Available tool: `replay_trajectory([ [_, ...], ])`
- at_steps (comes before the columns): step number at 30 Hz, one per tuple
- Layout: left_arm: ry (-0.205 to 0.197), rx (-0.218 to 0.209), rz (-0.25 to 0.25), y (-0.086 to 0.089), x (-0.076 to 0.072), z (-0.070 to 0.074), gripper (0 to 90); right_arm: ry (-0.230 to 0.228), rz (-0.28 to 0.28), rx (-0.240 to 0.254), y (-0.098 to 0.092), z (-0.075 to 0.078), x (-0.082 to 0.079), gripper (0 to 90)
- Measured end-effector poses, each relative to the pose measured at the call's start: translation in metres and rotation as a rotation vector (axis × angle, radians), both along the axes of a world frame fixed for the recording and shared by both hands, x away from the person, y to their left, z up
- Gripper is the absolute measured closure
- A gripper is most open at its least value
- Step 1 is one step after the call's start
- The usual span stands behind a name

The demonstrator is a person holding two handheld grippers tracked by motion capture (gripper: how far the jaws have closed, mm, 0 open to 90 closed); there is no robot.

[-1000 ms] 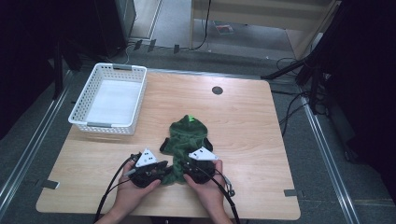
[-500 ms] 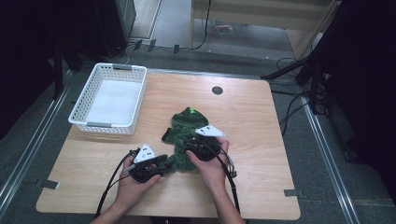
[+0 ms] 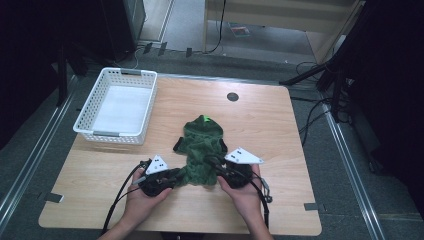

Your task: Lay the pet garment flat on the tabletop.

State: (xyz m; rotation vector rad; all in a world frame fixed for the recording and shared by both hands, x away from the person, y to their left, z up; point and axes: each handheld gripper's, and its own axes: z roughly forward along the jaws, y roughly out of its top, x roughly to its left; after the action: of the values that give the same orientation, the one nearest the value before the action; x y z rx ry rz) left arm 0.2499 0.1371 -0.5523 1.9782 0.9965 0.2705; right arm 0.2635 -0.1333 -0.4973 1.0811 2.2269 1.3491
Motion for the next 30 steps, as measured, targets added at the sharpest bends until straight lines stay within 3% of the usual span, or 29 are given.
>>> replay_trajectory([
  [5, 0.001, 0.0, 0.0, 0.0, 0.0, 0.0, 71.2, 0.047, -0.028, -0.02, -0.041, -0.013, -0.022, 71.7],
  [9, 0.001, 0.0, -0.002, 0.0, 0.0, 0.0, 70.4, 0.183, -0.062, -0.011, -0.076, -0.032, -0.027, 62.4],
  [10, 0.001, 0.0, -0.002, 0.0, 0.0, 0.0, 70.3, 0.194, -0.076, -0.016, -0.081, -0.033, -0.028, 59.4],
  [12, 0.002, -0.002, -0.005, 0.0, 0.0, 0.0, 69.8, 0.188, -0.1, 0.02, -0.092, -0.029, -0.029, 54.0],
  [15, 0.002, -0.006, -0.007, 0.001, 0.0, 0.0, 69.4, 0.138, -0.128, 0.095, -0.098, -0.01, -0.027, 49.6],
  [18, 0.001, -0.009, -0.008, 0.001, 0.0, 0.0, 69.0, 0.061, -0.151, 0.139, -0.091, 0.012, -0.023, 52.8],
  [21, 0.001, -0.012, -0.011, 0.001, 0.0, 0.0, 68.3, 0.055, -0.099, 0.158, -0.06, 0.02, -0.015, 57.2],
  [24, 0.002, -0.019, -0.015, 0.002, 0.0, 0.0, 67.6, 0.092, -0.044, 0.056, -0.018, 0.003, -0.01, 62.6],
  [26, 0.003, -0.023, -0.016, 0.002, 0.0, 0.0, 67.4, 0.132, -0.011, 0.004, 0.0, -0.014, -0.008, 64.1],
  [30, 0.007, -0.024, -0.017, 0.003, 0.0, 0.0, 67.8, 0.188, -0.029, -0.05, -0.001, -0.036, -0.008, 65.5],
])
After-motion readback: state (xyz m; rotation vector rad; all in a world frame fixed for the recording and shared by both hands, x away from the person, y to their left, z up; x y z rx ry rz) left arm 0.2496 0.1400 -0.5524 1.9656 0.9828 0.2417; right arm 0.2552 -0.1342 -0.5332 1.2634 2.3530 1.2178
